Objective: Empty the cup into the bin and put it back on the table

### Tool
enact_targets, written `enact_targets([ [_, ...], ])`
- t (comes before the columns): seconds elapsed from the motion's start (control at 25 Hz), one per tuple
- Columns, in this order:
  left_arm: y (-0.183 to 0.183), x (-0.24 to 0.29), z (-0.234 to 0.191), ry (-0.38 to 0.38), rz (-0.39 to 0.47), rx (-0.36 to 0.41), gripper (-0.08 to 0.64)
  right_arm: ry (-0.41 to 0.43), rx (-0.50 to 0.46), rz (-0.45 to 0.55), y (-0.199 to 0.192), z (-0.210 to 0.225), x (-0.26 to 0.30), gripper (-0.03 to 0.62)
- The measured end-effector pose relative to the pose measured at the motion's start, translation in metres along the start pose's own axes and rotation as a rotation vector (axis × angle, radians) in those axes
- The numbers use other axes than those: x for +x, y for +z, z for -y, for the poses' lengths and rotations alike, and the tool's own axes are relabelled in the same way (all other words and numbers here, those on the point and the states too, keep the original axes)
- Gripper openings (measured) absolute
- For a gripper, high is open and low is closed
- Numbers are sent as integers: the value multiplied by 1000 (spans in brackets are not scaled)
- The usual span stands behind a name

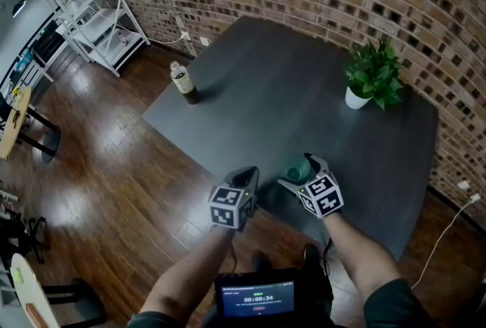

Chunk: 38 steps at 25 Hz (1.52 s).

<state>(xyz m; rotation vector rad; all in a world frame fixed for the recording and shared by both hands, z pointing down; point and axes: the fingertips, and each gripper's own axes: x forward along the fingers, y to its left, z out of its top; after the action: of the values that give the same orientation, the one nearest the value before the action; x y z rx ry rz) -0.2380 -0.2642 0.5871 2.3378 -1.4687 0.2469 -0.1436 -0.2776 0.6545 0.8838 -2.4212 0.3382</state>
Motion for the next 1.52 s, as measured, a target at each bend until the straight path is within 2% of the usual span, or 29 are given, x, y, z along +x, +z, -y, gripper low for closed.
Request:
enact_targets([
  [0.28,22,-26,8,-7,83,-33,-8,14,38,72,25,-3,-41,469],
  [0.52,52,-63,23,-19,180,-49,-8,40,-9,176,56,-19,-103,283],
  [0.6,61,-72,32,-33,209,-53,-8,50,-33,211,69,-22,-124,262],
  [0.64,65,-77,36,-34,223,-59,-8,55,-37,229,75,-24,-134,228],
  [0.76,74,-90,49,-30,265,-89,-8,93,-26,275,91,-32,-164,222],
  [0.88,81,-102,70,-66,298,-100,-9,106,-28,301,103,-37,-190,212],
  [0.92,84,-106,77,-76,309,-101,-9,100,-27,315,107,-36,-199,175],
  [0.96,87,-111,83,-78,319,-99,-9,97,-22,331,112,-35,-207,153],
  [1.08,93,-122,92,-53,342,-83,-9,114,-11,378,120,-35,-227,143],
  [1.24,98,-127,100,-25,357,-71,-9,98,-35,398,118,-31,-246,92],
  [1.32,101,-131,106,-15,373,-61,-9,89,-25,406,116,-28,-254,92],
  [1.4,102,-135,115,-20,374,-30,-9,73,-12,409,116,-26,-262,91],
  [1.44,101,-136,119,-27,369,-17,-9,62,-6,411,117,-26,-266,70],
  [1.52,100,-138,125,-39,363,-17,-9,53,4,420,121,-26,-275,66],
])
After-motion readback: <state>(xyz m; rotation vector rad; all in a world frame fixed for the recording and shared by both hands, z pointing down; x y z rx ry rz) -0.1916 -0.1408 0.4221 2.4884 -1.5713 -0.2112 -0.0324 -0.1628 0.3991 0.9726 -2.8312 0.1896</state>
